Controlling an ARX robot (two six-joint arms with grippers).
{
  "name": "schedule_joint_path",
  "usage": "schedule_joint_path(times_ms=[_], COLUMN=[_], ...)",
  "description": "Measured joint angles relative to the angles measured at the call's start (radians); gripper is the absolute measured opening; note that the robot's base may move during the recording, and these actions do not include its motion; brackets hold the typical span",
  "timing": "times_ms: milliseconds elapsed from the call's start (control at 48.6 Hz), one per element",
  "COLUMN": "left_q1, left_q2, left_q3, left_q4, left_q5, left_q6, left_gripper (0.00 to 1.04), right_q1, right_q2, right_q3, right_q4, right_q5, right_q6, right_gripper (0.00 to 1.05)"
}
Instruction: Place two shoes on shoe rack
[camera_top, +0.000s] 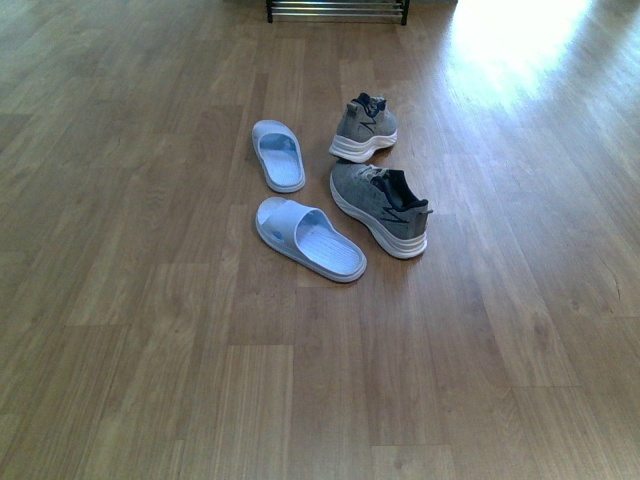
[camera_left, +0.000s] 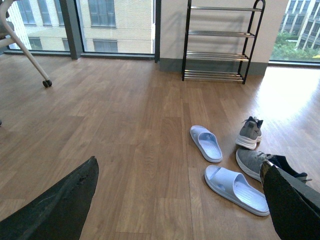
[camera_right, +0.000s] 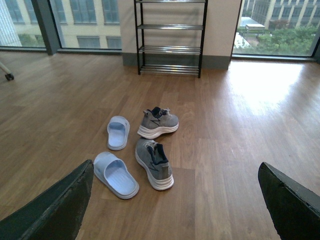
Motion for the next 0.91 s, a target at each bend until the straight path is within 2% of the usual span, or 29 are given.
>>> schedule_joint_path(times_ms=[905], left_q1=[0.0], left_q2=[0.0], left_q3=[0.0], left_q4=[0.0], left_q5=[0.0], left_q6=[0.0], left_gripper=[0.95], right_q1=[0.0], right_q2=[0.0], right_q3=[0.0], right_q4=[0.0], right_q5=[0.0], right_q6=[0.0], right_gripper=[0.95])
